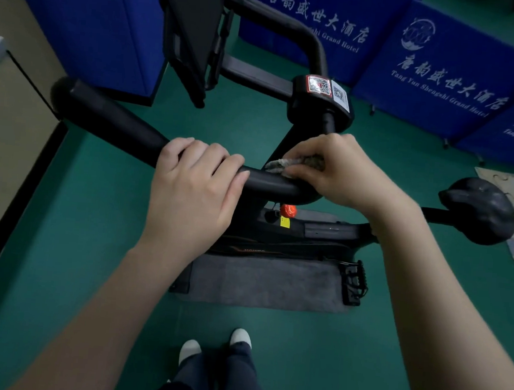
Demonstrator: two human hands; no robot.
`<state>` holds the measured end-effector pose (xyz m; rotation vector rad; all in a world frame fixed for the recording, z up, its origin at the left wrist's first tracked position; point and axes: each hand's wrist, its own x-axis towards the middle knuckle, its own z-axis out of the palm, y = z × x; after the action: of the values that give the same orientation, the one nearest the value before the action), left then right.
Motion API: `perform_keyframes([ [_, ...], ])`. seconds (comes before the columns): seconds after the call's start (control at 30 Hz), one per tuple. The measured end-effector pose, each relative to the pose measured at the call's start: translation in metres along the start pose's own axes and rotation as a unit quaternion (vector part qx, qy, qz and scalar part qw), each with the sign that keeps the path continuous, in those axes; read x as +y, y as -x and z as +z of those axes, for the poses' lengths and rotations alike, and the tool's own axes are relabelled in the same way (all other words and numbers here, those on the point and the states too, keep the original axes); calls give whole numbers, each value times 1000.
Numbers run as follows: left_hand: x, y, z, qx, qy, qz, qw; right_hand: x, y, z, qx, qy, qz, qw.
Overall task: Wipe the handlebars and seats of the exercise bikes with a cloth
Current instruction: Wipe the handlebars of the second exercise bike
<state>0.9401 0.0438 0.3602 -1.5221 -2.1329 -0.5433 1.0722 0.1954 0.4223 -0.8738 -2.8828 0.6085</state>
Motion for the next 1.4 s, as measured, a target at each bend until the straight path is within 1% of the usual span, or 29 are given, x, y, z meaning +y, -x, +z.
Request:
perform_keyframes([
  [0.1, 1, 0, -1, -1, 0, -2, 1000, 9, 4, 3, 52, 13, -15, 998],
  [0.2, 3, 0, -1, -1, 1, -6, 1000, 13, 17, 19, 109, -52, -38, 992],
  [0.27, 4, -1, -2, -1, 3, -11, 1000, 21, 23, 27, 171, -85, -47, 980],
  [0.33, 6, -2, -2, -2, 8, -19, 1000, 29, 25, 35, 251, -113, -33, 961],
  [0.43, 13, -3, -3, -1, 19, -51, 999, 28, 30, 55, 352, -184, -10, 918],
  [0.53, 30, -7, -2, 3, 31, -92, 995, 22, 38, 78, 408, -249, -7, 878],
  [0.63, 58, -11, 6, -11, 40, -89, 995, 27, 39, 86, 440, -285, -7, 852],
  [0.73, 75, -12, 14, -15, 42, -98, 994, 34, 28, 83, 460, -336, 27, 821],
  [0.83, 79, -13, 16, -5, 34, -117, 993, 32, 21, 82, 463, -400, 61, 789],
  [1.0, 82, -12, 19, 9, 37, -134, 990, 23, 32, 91, 454, -469, 65, 755],
  [1.13, 82, -12, 21, 18, 41, -148, 988, 40, 8, 79, 451, -536, 115, 704],
  [1.23, 84, -11, 22, 23, 44, -155, 987, 41, 9, 80, 435, -559, 115, 696],
  [1.4, 87, -11, 21, 18, 41, -165, 985, 47, 20, 83, 410, -580, 93, 698],
])
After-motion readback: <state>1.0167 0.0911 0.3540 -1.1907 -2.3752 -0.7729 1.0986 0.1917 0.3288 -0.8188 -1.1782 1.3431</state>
